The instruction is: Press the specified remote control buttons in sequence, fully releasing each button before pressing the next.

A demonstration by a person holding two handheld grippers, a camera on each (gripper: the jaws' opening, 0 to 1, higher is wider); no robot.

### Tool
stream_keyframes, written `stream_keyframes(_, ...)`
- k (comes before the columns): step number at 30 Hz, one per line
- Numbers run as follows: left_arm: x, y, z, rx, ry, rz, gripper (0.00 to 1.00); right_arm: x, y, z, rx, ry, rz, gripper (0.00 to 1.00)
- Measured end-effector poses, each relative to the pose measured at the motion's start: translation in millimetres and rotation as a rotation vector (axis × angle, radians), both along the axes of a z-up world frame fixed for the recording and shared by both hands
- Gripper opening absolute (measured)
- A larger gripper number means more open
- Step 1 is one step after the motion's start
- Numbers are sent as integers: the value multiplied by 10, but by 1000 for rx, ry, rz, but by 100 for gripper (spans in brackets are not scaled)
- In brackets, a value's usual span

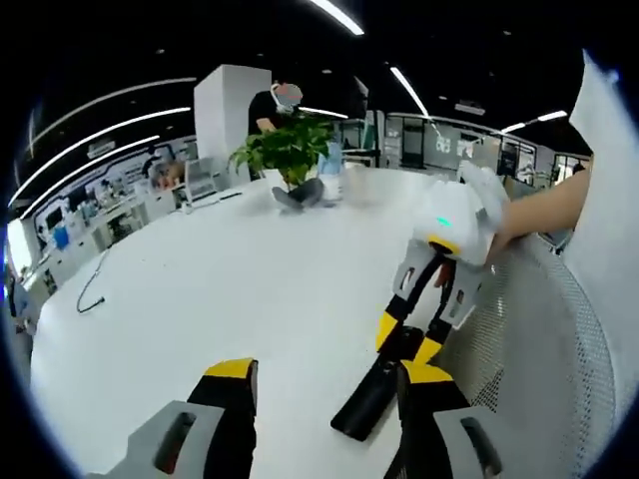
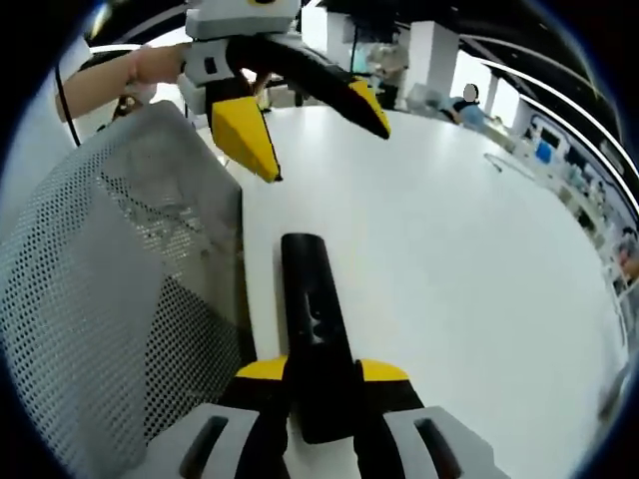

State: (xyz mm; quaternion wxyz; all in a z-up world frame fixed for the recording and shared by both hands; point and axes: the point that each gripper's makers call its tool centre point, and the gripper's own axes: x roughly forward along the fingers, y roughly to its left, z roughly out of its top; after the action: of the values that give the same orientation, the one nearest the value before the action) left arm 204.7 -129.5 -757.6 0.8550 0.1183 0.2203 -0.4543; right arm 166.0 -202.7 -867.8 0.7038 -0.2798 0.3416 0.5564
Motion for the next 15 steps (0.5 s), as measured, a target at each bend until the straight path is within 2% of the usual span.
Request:
stream_keyframes(2,29,69,63,-9,-32,45,65,2,1,0,0,1,0,22)
stream_keyframes(6,24,138,176,-45,-55,116,65,1,3,-2,0,0,1,22)
stream_keyframes(11,49,236,282,-44,-120,183,70,14,17,1,9,-2,2,22)
stream_keyframes(15,70,343,345,-92,-153,253,77,15,25,2,11,-3,0,22)
